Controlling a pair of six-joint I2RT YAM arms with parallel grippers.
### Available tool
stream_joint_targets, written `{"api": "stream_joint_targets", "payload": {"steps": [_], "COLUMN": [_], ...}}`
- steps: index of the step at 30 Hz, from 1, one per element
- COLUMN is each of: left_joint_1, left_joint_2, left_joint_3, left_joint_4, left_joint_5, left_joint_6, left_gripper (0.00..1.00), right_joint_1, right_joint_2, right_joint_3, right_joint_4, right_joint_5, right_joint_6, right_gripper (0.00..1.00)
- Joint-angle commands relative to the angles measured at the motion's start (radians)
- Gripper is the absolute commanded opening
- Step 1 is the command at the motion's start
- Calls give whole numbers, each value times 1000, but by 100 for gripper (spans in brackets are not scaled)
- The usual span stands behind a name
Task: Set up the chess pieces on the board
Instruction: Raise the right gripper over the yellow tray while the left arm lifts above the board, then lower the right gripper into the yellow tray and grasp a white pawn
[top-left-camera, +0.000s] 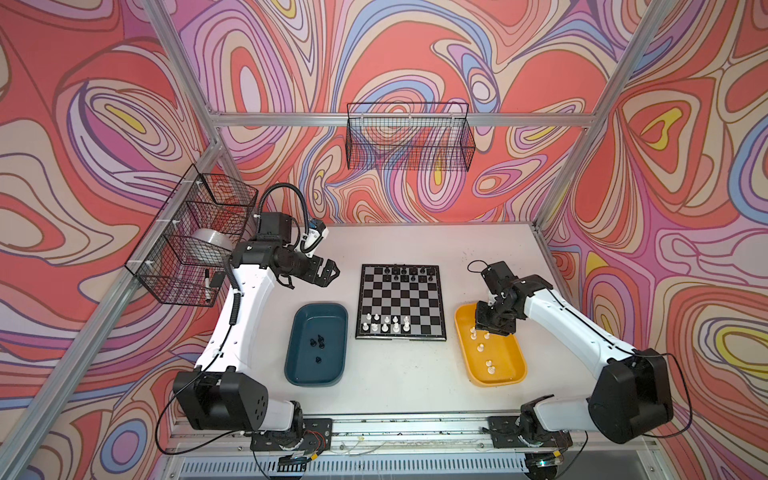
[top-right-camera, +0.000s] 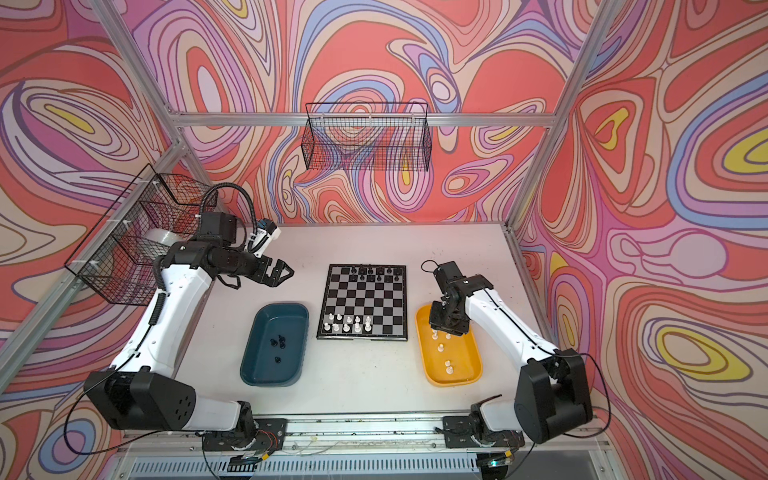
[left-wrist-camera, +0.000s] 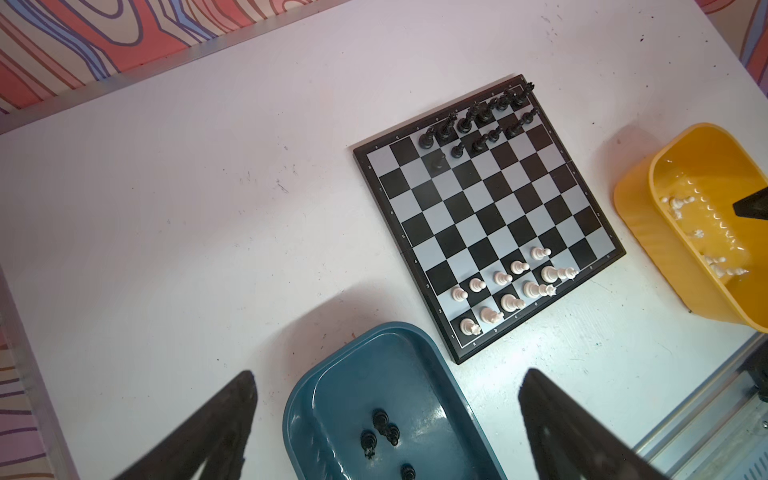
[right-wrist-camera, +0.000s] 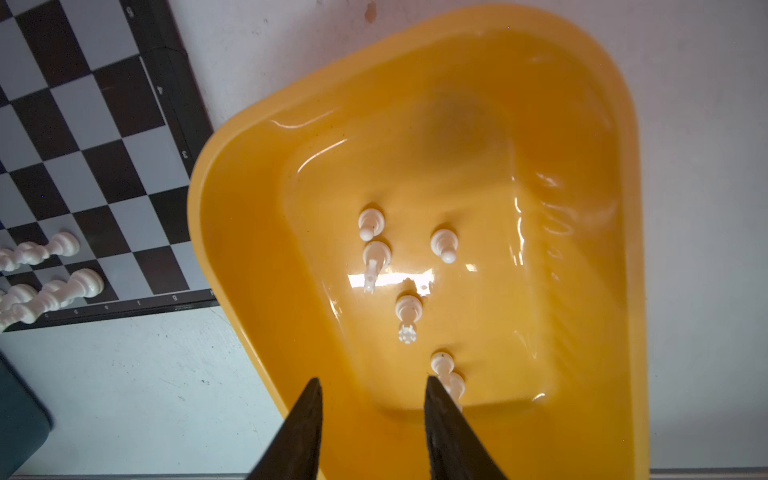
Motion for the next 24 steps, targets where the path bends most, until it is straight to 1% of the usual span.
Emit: {"api": "stream_joint_targets", "payload": {"steps": [1,6,12,17,22,24], "left_joint_1": [-4,-8,-21,-44,-61,-68], "left_joint_2": [-5,-14,-14,-6,-4,0], "left_joint_3": [4,-13,-16,15,47,66], "left_joint_4": [-34,-34,-44,-106,-130,-157], "left_joint_5": [5,3,28,79,117,161], "left_joint_6": [4,7,13,76,59,60], "left_gripper": [99,99,99,99,99,99], "right_joint_1": [25,47,55,57,58,58], "right_joint_2": [42,83,113,125,134,142], "right_joint_3": [-9,-10,-16,-40,-56,-59], "right_joint_4": [39,57,57,81,110,114], "right_joint_5": [22,47,82,75,75,84], "right_joint_6": [20,26,34,47,55,53], "right_gripper": [42,41,39,38,36,36]}}
